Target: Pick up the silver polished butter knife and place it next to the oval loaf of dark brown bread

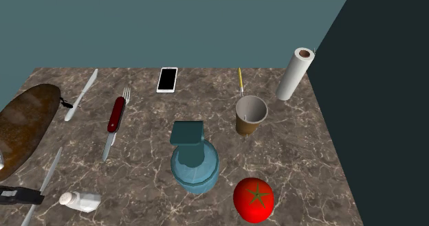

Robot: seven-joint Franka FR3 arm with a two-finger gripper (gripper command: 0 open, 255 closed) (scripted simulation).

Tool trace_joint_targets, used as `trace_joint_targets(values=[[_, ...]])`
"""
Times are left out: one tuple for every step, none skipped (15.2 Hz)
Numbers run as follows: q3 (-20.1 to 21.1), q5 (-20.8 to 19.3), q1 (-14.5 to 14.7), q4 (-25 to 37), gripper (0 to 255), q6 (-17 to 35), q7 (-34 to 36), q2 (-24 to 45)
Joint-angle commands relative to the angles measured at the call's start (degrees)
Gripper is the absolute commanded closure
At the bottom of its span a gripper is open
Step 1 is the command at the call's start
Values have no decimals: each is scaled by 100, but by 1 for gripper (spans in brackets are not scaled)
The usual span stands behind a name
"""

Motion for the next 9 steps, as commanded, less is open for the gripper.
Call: trace_joint_targets(values=[[0, 0, 0, 0, 0, 0, 0, 0], [0, 0, 0, 0, 0, 0, 0, 0], [-112, -75, 0, 119, 0, -234, 9, -114], [-219, -150, -4, 246, 0, -461, 19, -213], [-322, -226, -13, 381, 0, -680, 29, -295], [-401, -286, -20, 492, 0, -847, 39, -349], [-401, -286, -20, 492, 0, -847, 39, -349], [-401, -286, -20, 492, 0, -847, 39, -349], [-401, -287, -20, 491, 0, -847, 39, -350]])
